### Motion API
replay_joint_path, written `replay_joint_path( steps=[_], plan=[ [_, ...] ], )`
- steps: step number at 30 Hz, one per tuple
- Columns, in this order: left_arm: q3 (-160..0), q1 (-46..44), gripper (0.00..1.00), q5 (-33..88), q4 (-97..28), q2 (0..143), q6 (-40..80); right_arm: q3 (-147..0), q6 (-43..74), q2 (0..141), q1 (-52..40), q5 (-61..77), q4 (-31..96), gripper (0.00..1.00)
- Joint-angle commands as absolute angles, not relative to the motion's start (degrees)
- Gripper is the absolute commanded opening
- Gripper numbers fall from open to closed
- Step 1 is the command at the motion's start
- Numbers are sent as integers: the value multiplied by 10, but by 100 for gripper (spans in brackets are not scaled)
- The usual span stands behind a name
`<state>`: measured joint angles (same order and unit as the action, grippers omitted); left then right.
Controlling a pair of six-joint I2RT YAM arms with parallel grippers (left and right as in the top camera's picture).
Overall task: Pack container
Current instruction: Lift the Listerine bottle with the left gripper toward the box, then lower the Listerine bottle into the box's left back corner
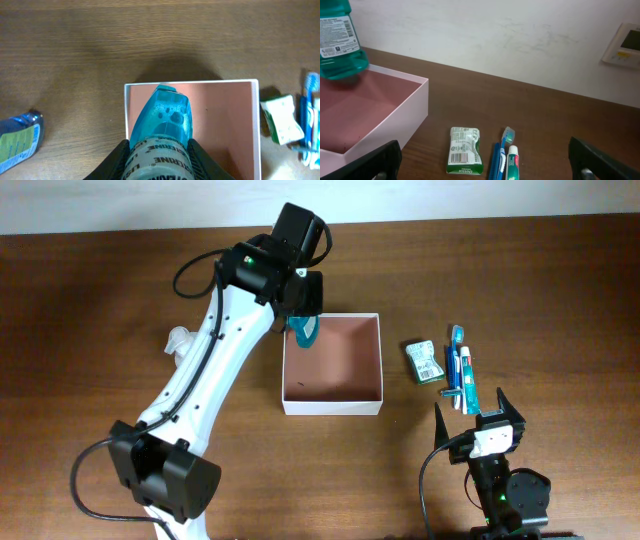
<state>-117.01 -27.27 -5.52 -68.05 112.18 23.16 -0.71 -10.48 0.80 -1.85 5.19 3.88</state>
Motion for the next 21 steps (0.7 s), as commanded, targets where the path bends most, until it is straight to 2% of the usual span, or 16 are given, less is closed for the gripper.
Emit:
replay_joint_path(
  steps=[1,21],
  plan=[
    [-1186,-272,17,-89,-675,1127,281,-3,-103,3,-14,47,41,98],
    [-1184,-284,13,-119,-665,1157,289,-3,-103,3,-14,47,41,98]
  ],
)
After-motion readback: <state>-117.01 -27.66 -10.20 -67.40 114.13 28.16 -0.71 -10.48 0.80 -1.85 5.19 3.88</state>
